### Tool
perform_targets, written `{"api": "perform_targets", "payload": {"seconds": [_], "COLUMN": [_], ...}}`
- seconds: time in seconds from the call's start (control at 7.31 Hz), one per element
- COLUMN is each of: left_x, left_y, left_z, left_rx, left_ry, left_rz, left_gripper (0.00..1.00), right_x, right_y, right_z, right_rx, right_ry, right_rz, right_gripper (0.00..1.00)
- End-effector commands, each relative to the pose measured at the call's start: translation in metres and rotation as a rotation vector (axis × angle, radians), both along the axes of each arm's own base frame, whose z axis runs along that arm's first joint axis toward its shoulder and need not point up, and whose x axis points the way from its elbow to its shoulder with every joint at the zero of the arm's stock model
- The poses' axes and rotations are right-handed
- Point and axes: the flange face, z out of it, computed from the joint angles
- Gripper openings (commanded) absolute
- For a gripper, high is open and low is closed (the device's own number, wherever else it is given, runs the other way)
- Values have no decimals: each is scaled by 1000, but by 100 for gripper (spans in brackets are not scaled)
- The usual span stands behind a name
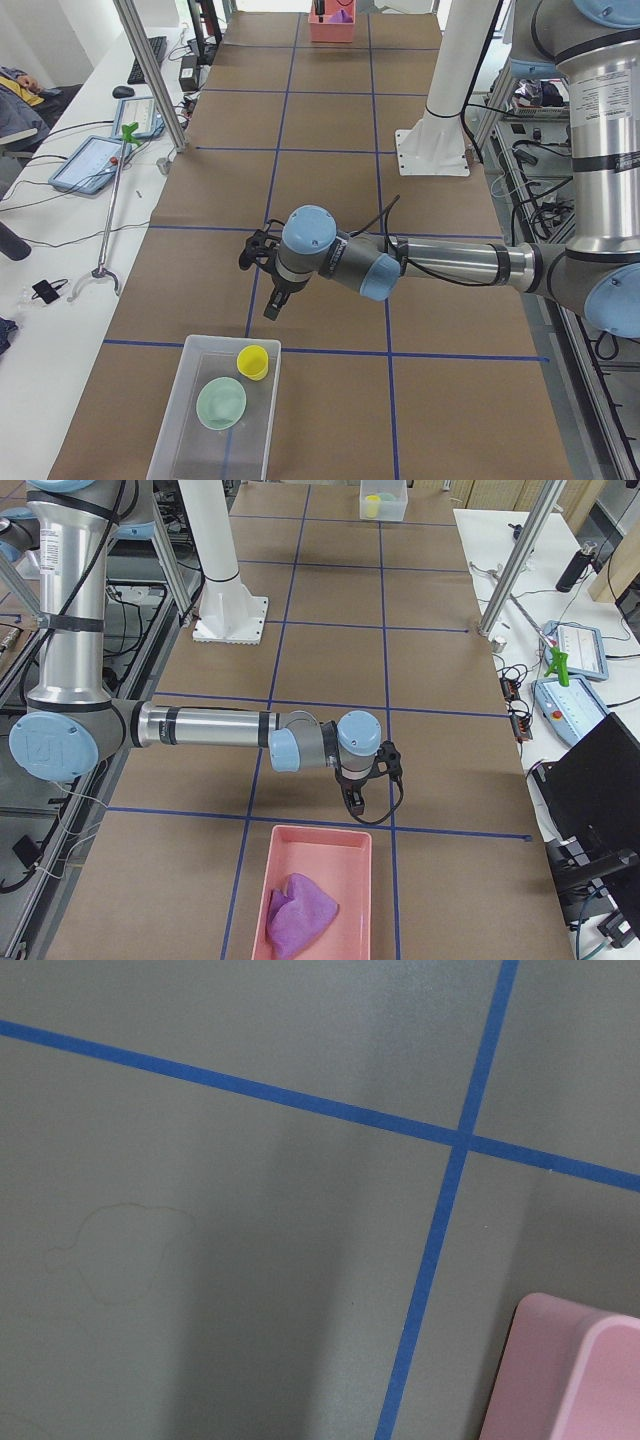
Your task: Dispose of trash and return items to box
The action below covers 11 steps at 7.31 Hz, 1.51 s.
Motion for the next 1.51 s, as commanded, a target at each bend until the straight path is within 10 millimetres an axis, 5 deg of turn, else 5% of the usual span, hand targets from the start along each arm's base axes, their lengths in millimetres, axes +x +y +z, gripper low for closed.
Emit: {"api": "perform_targets", "payload": {"seconds": [0.0, 0.27, 0.82, 0.96, 1.37], "left_x": [1, 0, -1, -1, -1], "left_y": [-4, -41, -34, -34, -30], "left_z": [-4, -35, -18, -30, -22], "left_rx": [17, -102, -168, -142, -155], "left_ry": [-3, 2, -5, 1, 2], "left_rz": [-4, -4, -7, -3, -3], "left_gripper": [98, 98, 98, 98, 98], "right_x": [-3, -6, -12, -13, -13], "right_y": [0, 0, 0, 0, -1], "right_z": [1, 2, 1, 1, 0], "right_rx": [-1, -3, -1, 0, 2], "right_ry": [2, 2, 2, 1, 1], "right_rz": [-6, -12, -26, -27, -27], "right_gripper": [100, 100, 100, 100, 100]}}
